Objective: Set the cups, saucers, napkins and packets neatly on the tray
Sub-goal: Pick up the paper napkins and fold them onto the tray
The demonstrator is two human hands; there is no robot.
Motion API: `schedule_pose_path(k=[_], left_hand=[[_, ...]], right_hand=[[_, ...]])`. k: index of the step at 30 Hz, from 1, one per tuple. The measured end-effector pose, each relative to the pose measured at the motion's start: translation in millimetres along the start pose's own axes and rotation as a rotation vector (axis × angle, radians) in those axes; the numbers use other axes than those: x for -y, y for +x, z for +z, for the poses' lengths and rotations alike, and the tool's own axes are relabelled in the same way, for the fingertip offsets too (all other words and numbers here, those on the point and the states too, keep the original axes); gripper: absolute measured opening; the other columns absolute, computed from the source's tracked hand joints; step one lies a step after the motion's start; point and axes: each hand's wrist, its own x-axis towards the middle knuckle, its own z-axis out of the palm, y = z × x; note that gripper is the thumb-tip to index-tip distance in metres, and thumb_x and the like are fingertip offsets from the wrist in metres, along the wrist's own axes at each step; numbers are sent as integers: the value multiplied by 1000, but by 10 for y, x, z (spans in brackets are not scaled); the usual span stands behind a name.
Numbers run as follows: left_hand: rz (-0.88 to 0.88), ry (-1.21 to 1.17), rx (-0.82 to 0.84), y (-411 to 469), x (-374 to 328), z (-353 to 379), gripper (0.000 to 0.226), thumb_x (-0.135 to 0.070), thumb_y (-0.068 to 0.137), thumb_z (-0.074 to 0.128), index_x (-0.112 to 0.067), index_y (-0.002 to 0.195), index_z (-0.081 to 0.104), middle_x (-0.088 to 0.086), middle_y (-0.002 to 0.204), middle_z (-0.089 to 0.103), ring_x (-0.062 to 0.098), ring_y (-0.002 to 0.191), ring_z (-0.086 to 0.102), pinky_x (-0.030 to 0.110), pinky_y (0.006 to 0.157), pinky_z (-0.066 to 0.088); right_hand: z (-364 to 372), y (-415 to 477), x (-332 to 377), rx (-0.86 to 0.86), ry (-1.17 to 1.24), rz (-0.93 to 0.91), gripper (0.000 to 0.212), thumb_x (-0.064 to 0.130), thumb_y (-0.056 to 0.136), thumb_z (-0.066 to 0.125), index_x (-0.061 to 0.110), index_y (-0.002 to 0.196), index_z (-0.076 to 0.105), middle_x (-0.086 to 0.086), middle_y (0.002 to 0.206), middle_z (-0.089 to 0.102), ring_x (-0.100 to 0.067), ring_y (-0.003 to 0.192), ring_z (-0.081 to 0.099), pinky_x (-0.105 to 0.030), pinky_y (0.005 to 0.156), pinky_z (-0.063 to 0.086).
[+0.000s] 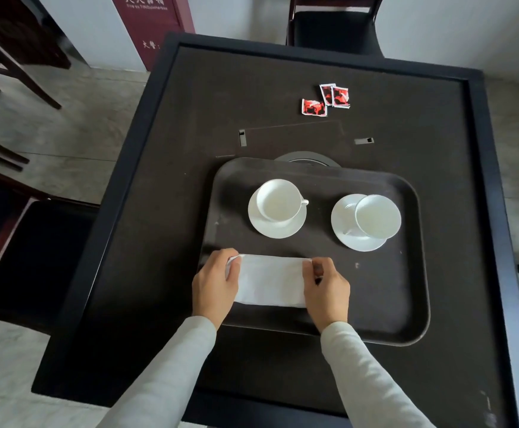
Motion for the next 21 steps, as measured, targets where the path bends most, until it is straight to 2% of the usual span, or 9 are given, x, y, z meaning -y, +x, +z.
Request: schedule_pose_path(k=[8, 12, 14, 17, 21], left_hand=[[11, 27, -22, 28, -5, 37, 14, -22, 97, 66, -13, 107, 69, 2, 104, 72, 22, 89, 70, 28, 75, 55], [-6, 84, -50, 31, 18, 31, 14, -24, 95, 68, -15, 106, 67, 3, 102, 71, 23, 82, 71, 25, 70, 51], [-7, 109, -73, 22, 25, 7, 13, -24, 95, 68, -16, 105, 66, 3, 100, 70, 23, 78, 71, 25, 68, 49], [-3, 128, -91, 20, 28, -49, 14, -22, 95, 68, -15, 107, 66, 3, 103, 70, 25, 78, 71, 28, 68, 50], [-75, 120, -75, 30, 5, -174, 18, -24, 97, 66, -15, 111, 67, 4, 113, 70, 31, 87, 72, 37, 74, 57]], right_hand=[[-8, 37, 17, 6, 5, 1, 13, 34, 98, 59, 23, 92, 58, 8, 75, 65, -16, 72, 59, -27, 66, 42], [-46, 31, 40, -19, 10, 33, 13, 38, 96, 61, 29, 88, 55, 12, 71, 62, -5, 69, 58, -13, 61, 37], [-89, 23, 22, -32, 3, 55, 13, 39, 95, 62, 28, 88, 56, 11, 71, 62, -3, 69, 57, -11, 60, 35], [-165, 12, -24, -28, -22, 84, 14, 39, 94, 63, 27, 88, 57, 12, 71, 62, -4, 69, 58, -15, 60, 37], [-293, -50, -77, -38, -49, 107, 17, 38, 94, 63, 24, 85, 60, 15, 70, 64, -5, 69, 59, -27, 66, 42]])
